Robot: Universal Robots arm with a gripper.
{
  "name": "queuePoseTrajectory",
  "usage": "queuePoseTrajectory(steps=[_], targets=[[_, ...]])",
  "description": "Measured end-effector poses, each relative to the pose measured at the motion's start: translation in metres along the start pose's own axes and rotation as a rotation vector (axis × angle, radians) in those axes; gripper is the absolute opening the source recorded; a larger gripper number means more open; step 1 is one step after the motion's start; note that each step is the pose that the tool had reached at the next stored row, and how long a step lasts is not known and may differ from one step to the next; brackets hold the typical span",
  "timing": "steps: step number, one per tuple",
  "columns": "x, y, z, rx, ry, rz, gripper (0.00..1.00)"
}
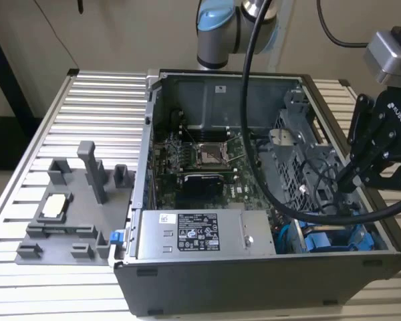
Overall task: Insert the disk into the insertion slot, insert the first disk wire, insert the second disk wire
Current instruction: 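Insert the second disk wire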
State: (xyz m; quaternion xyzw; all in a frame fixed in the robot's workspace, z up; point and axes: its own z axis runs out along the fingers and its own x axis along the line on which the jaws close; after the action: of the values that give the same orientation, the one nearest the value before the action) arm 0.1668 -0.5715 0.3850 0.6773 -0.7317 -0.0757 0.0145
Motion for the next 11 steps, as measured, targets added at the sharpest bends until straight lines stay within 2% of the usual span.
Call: queuePoseTrajectory(steps=[11], targets=[[0.0003, -0.0005, 0.0028, -0.0001, -0.001, 0.0, 0.16]])
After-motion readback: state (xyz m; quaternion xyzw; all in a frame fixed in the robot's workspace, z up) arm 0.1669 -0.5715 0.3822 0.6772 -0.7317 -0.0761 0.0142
